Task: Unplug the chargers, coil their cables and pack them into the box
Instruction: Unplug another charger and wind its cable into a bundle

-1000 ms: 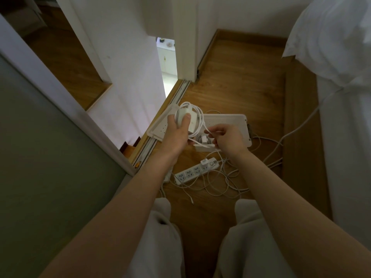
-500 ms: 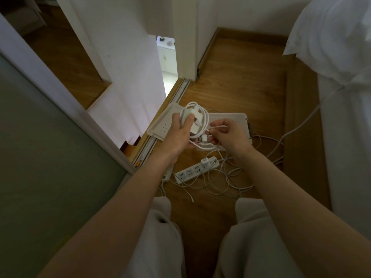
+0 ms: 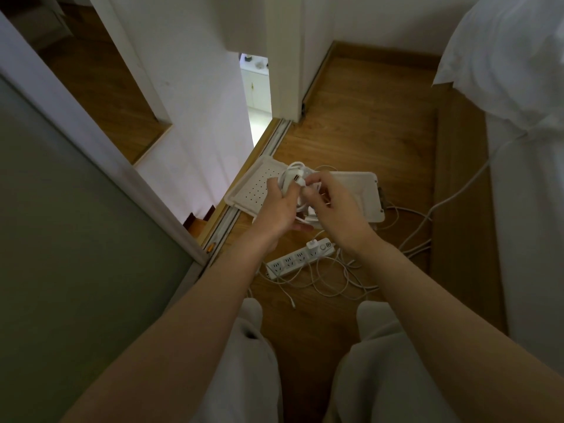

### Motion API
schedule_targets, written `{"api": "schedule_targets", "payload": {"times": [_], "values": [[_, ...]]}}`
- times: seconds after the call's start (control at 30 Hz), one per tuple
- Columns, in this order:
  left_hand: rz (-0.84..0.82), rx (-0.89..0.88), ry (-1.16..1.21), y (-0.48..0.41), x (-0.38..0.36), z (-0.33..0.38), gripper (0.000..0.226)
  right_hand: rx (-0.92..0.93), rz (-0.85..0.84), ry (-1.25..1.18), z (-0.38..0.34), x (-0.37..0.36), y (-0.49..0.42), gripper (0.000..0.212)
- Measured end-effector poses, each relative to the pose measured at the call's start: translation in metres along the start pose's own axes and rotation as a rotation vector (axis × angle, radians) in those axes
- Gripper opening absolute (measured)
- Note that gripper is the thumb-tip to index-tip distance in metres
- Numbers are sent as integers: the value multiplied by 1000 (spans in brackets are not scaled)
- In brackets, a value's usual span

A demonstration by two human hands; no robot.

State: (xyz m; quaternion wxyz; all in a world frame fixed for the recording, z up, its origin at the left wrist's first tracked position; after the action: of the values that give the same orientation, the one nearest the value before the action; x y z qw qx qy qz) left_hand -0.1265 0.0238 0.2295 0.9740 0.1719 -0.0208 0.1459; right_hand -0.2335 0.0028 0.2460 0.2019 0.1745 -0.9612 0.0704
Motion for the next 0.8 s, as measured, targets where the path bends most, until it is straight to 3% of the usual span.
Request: {"api": "schedule_targets", "payload": {"times": [0.17, 0.27, 0.47, 0.63, 0.8], "values": [[9, -13, -102, 0, 0, -1, 34, -53, 79, 173, 5, 1, 2, 3], [31, -36, -184, -3, 1, -2, 40, 5, 219, 123, -7, 4, 5, 9], [129, 17, -324, -19, 13, -16, 53, 47, 250, -111, -27, 5, 13, 14], [165, 94, -185, -27, 29, -25, 48, 11, 235, -349, -33, 8, 18, 25], [137, 104, 95, -24, 23, -11, 43, -109, 408, -136, -19, 23, 7, 25]]}}
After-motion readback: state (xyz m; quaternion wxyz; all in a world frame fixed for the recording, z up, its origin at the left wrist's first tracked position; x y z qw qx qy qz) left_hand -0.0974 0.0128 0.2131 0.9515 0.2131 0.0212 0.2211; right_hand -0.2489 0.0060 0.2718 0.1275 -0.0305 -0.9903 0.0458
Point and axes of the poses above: each hand's wrist, its own y-axis away from the middle knuckle, its own x-axis out of the back of the hand, z = x × y, the point moved 3 cm from there along -y, towards the middle knuckle, and after that the axes turned 3 degrees about z, right-handed, at the moved point
